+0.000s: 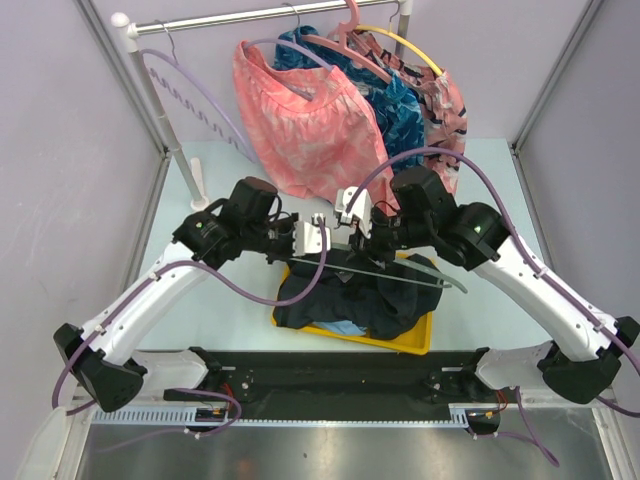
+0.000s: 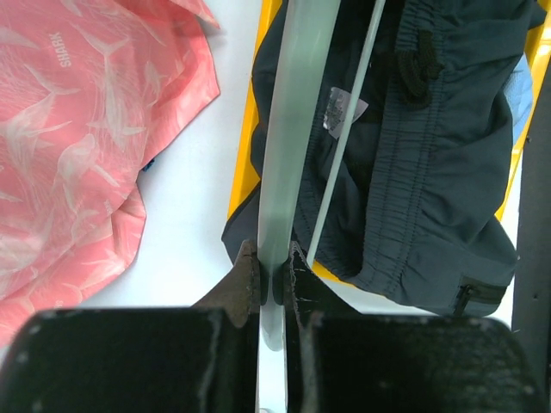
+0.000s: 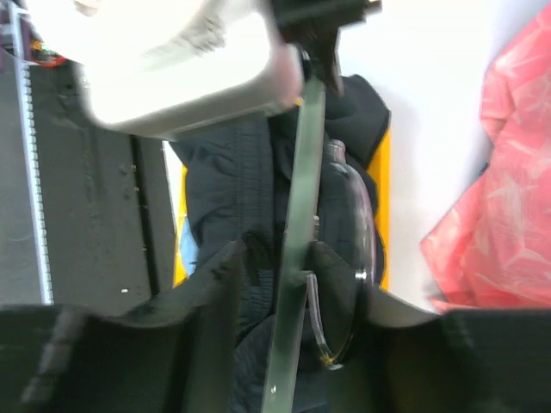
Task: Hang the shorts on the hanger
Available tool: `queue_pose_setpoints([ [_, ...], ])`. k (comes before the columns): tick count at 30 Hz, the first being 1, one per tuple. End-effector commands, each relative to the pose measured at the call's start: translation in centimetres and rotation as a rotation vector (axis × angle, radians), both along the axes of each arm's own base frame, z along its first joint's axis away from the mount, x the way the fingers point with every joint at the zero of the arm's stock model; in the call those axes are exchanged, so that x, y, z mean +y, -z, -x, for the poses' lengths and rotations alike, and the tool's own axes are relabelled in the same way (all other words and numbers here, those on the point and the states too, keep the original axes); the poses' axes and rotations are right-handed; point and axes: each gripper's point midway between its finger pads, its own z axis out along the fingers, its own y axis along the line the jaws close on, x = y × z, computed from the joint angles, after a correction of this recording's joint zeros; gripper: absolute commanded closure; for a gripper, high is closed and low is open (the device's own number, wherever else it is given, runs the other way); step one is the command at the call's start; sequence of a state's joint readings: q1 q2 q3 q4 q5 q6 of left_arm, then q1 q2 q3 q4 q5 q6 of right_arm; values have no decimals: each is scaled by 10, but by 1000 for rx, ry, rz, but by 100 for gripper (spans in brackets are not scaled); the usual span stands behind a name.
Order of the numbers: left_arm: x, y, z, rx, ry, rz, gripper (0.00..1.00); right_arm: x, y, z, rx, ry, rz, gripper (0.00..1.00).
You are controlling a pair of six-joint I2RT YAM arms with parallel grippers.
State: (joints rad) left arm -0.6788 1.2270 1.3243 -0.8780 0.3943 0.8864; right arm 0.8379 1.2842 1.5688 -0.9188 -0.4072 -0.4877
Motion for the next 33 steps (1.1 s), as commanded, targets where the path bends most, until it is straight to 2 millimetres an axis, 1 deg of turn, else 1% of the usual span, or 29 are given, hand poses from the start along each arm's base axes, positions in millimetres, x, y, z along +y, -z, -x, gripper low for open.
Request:
queue_pose_setpoints([
  [1, -13, -29, -4, -49, -7, 104, 100, 6, -15, -5, -57, -4, -57, 75],
  [2, -13, -29, -3, -47, -4, 104, 100, 6, -16, -5, -62, -7, -62, 83],
  [3, -13, -27, -1, -45, 1, 103, 99, 6, -19, -3, -68, -8, -69, 92],
  [4, -12, -26, -1, -45, 1, 103, 97, 4, -20, -3, -73, -6, -68, 100],
  [5, -12, -27, 1, -45, 0, 109, 88, 3, -20, -3, -77, -7, -65, 100],
  [6, -10, -22, 3, -35, -2, 106, 83, -1, -23, -1, -89, -5, -72, 100],
  [7, -10, -21, 4, -32, -3, 109, 75, -4, -23, 0, -88, -2, -66, 100],
  [8, -8, -26, 6, -19, -20, 138, 60, -8, -25, 2, -98, -4, -65, 100],
  [9, -6, -27, 8, 1, -32, 158, 54, -12, -25, 4, -99, -1, -61, 100],
  [10, -4, -30, 11, 43, -53, 195, 49, -20, -28, 9, -104, 2, -59, 100],
  [11, 2, -37, 9, 78, -69, 251, 40, -25, -28, 12, -107, 7, -54, 100],
  [12, 7, -46, 10, 86, -79, 305, 36, -31, -28, 14, -111, 10, -46, 100],
  [13, 12, -50, 9, 117, -109, 346, 32, -42, -31, 23, -117, 7, -44, 100],
  [14, 22, -51, 5, 137, -132, 380, 28, -48, -32, 27, -119, 7, -39, 100],
  [15, 28, -53, 6, 135, -141, 394, 27, -56, -29, 32, -115, 5, -22, 100],
  [16, 33, -50, 6, 123, -138, 384, 26, -63, -34, 38, -126, 8, -31, 100],
  [17, 35, -44, 8, 123, -129, 366, 26, -67, -35, 42, -127, 6, -28, 100],
  [18, 37, -33, 13, 145, -123, 341, 26, -73, -31, 46, -111, 8, -9, 100],
  [19, 38, -28, 13, 148, -121, 331, 25, -76, -30, 48, -106, 13, -1, 100],
  [20, 38, -18, 13, 168, -125, 320, 25, -80, -28, 50, -100, 15, 8, 100],
  [21, 39, -12, 13, 179, -126, 309, 25, -84, -22, 52, -84, 16, 29, 100],
  [25, 37, 21, 7, 271, -130, 239, 27, -88, -8, 44, -24, 75, 83, 100],
  [26, 36, 23, 6, 284, -124, 233, 28, -90, -8, 39, -15, 96, 83, 100],
  [27, 36, 27, 7, 298, -119, 225, 27, -87, -6, 35, 2, 100, 83, 100],
  [28, 35, 29, 9, 294, -91, 215, 27, -86, -8, 32, 2, 107, 71, 100],
  [29, 36, 38, 15, 320, -79, 195, 25, -87, -11, 26, 4, 128, 59, 100],
  [31, 37, 49, 23, 310, -19, 150, 25, -84, -15, 23, 10, 125, 43, 100],
  [32, 41, 56, 30, 336, -13, 126, 25, -84, -19, 20, 5, 129, 33, 100],
  [33, 42, 60, 30, 341, -11, 115, 25, -83, -21, 20, 6, 124, 26, 100],
])
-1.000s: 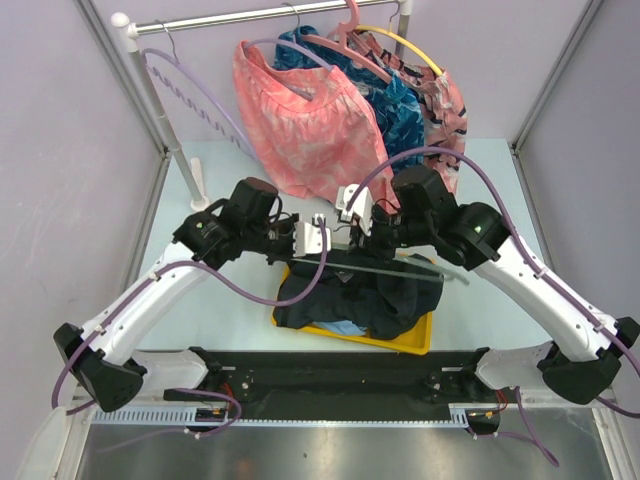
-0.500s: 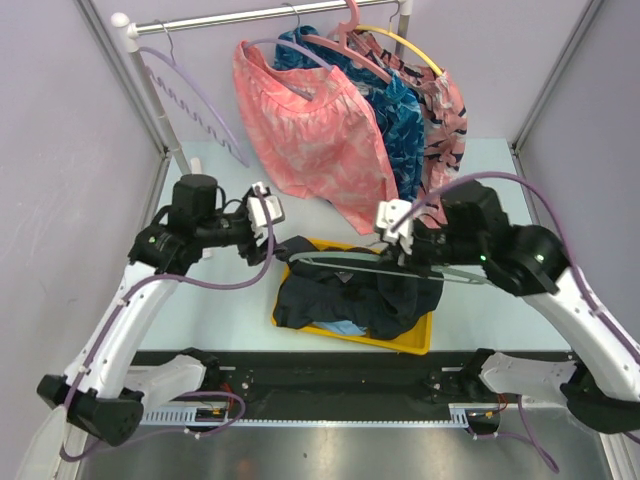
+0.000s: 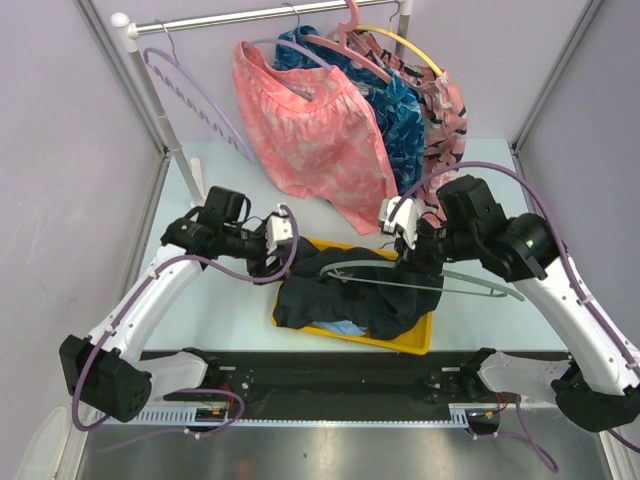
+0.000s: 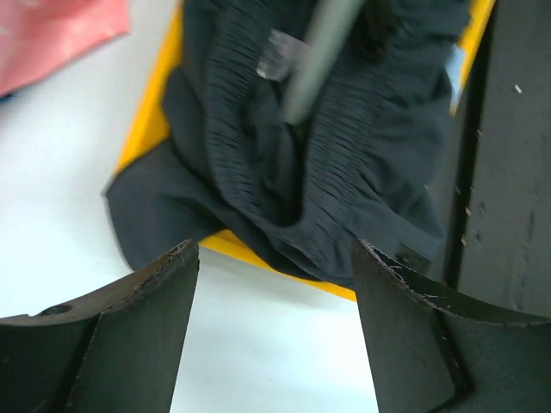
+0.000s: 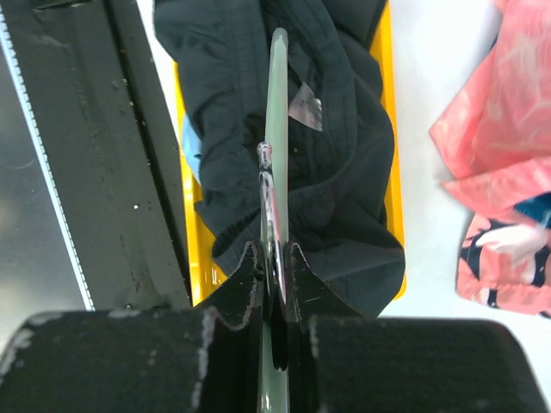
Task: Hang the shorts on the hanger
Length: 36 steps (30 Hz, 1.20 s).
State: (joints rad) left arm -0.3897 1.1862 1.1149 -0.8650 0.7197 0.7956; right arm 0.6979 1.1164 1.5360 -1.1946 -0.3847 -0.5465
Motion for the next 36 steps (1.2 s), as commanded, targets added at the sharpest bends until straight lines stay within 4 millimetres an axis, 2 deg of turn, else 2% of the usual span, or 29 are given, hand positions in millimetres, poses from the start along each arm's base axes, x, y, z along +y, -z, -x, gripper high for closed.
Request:
queue_pose_setpoints([
  [1, 1, 13, 24, 16, 132, -25, 25, 6, -31, -5, -42, 2, -94, 100],
  [5, -4, 27, 35, 67, 167, -36, 28, 14, -28, -8, -43, -42, -100, 100],
  [12, -20, 38, 32, 52, 192, -53, 34, 21, -16, -13, -65, -152, -46, 100],
  [15, -24, 37, 31, 27, 211, -62, 40, 22, -10, -19, -79, -175, -26, 100],
  [16, -26, 35, 31, 13, 218, -59, 48, 23, -10, -19, -86, -186, -23, 100],
  [19, -27, 33, 30, -1, 219, -62, 58, 24, -11, -19, -85, -202, -30, 100],
  [23, -24, 38, 27, -3, 209, -79, 59, 23, -7, -14, -76, -241, -29, 100],
  [27, -23, 39, 20, -31, 186, -93, 54, 26, -3, -12, -61, -272, -29, 100],
  [30, -21, 39, 18, -55, 190, -106, 73, 27, -3, -15, -72, -278, -28, 100],
  [31, -20, 37, 18, -60, 197, -107, 83, 27, -1, -17, -73, -275, -25, 100],
  [34, -23, 24, 22, -89, 229, -80, 96, 23, -5, -29, -79, -249, -47, 100],
  [36, -25, 17, 23, -115, 248, -74, 100, 21, -5, -38, -81, -244, -56, 100],
])
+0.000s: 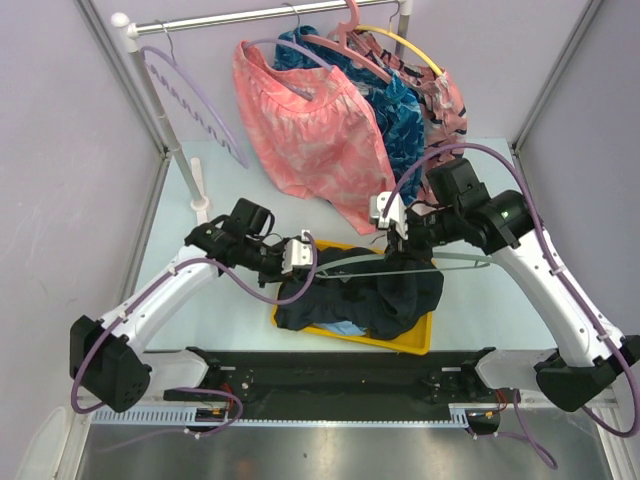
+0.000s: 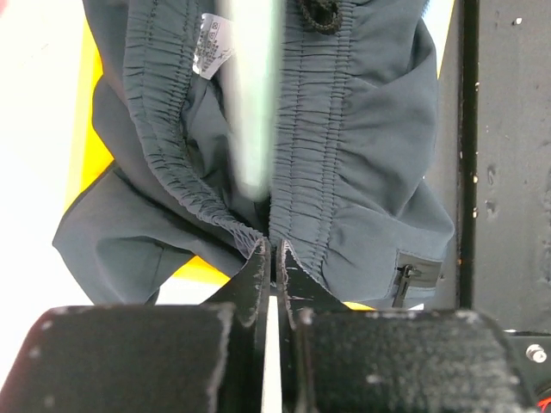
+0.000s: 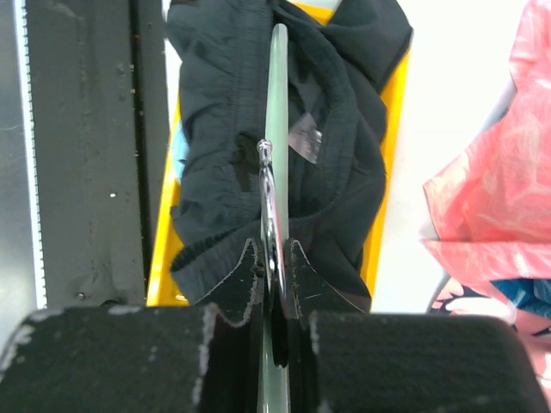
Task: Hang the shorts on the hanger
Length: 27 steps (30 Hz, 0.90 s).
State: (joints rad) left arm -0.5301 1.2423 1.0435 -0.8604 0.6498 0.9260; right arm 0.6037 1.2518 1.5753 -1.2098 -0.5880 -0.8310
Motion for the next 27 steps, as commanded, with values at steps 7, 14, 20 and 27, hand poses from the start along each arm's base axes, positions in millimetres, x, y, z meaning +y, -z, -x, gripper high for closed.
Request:
queue_pose_setpoints([
  [7, -10, -50, 2, -178, 102, 58, 100, -5, -16, -19, -48, -70, -65, 100],
  [14, -16, -68, -3, -228, 111, 53, 100, -12, -14, 2, -27, -113, -64, 100],
  [20, -26, -94, 9, -342, 193, 118, 100, -7, -8, 2, -35, -140, -86, 100],
  [27, -27, -102, 35, -534, 370, 92, 100, -4, -5, -9, -63, -180, -108, 100],
])
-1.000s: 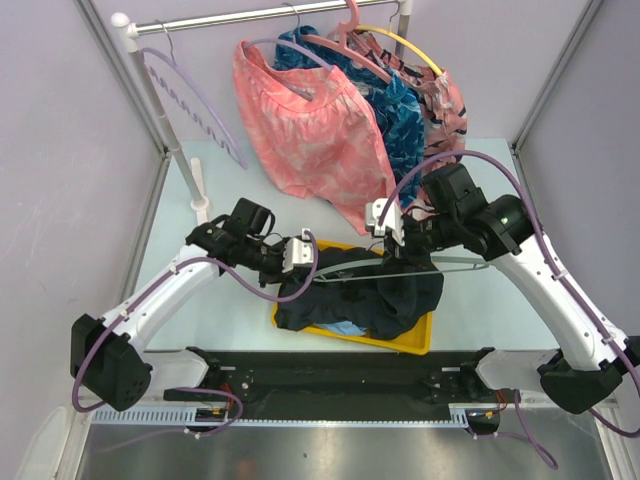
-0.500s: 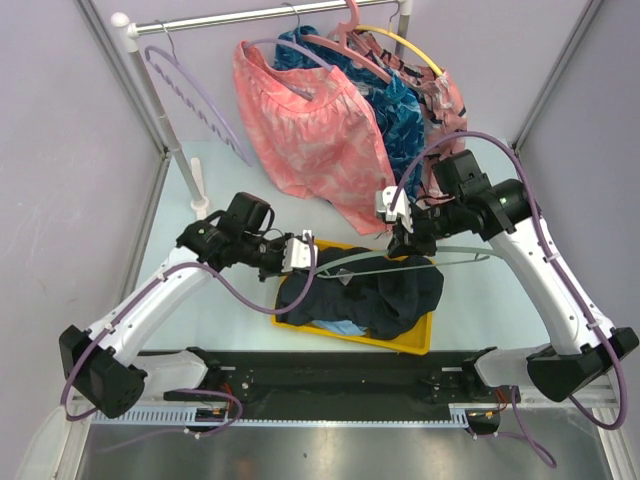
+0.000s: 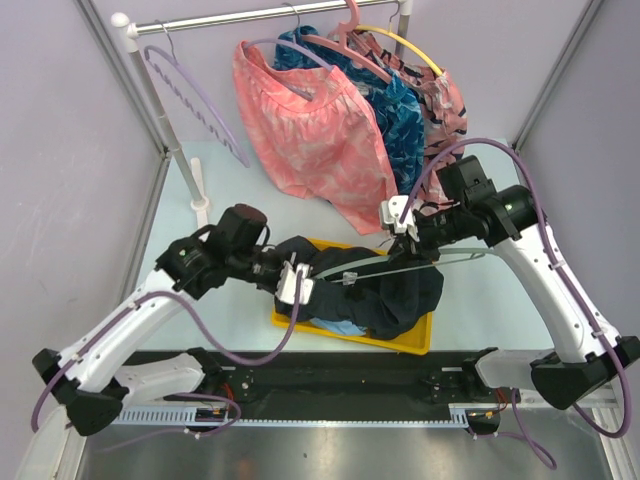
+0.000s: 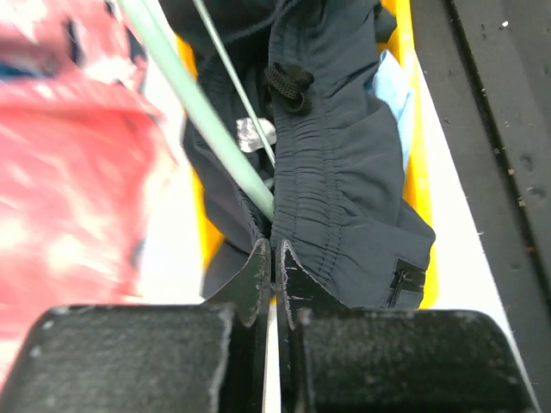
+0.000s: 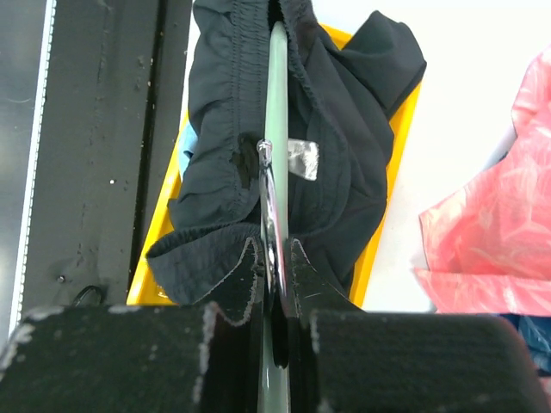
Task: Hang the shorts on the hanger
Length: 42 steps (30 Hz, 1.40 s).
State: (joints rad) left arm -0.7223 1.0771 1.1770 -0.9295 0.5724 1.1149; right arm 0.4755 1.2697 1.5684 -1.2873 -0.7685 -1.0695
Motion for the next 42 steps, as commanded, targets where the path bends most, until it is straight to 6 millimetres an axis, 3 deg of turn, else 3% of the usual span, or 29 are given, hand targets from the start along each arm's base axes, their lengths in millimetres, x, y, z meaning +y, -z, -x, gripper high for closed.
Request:
queue_pose_setpoints([
  [1, -4, -20, 4, -179, 99, 21, 99, 8, -9, -5, -40, -57, -65, 100],
  [3, -7, -21, 3, -168, 86, 18, 100, 10, -12, -4, -35, -57, -85, 100],
  [10, -39, -54, -18, -71, -41, 143, 100, 30, -28, 8, 15, -51, -195, 100],
  [17, -53, -56, -29, 23, -122, 177, 98, 41, -23, 13, 93, -24, -226, 100],
  [19, -49, -58, -23, 70, -151, 188, 90, 44, -22, 9, 90, -12, -243, 100],
  [20, -44, -59, -26, 93, -181, 196, 71, 45, -21, 7, 93, -6, -244, 100],
  [21, -37, -63, -25, 116, -204, 216, 62, 46, -23, 1, 86, 15, -255, 100],
  [25, 13, -69, -44, 265, -381, 261, 36, 44, -14, -8, 96, 57, -255, 100],
  [27, 25, -66, -41, 273, -386, 234, 34, 46, -15, -12, 83, 59, -263, 100],
  [31, 36, -36, -33, 315, -374, 144, 32, 53, -15, -14, 87, 47, -275, 100],
  [42, -3, -5, -27, 523, -270, 126, 32, 66, -18, -11, 12, 13, -269, 100],
])
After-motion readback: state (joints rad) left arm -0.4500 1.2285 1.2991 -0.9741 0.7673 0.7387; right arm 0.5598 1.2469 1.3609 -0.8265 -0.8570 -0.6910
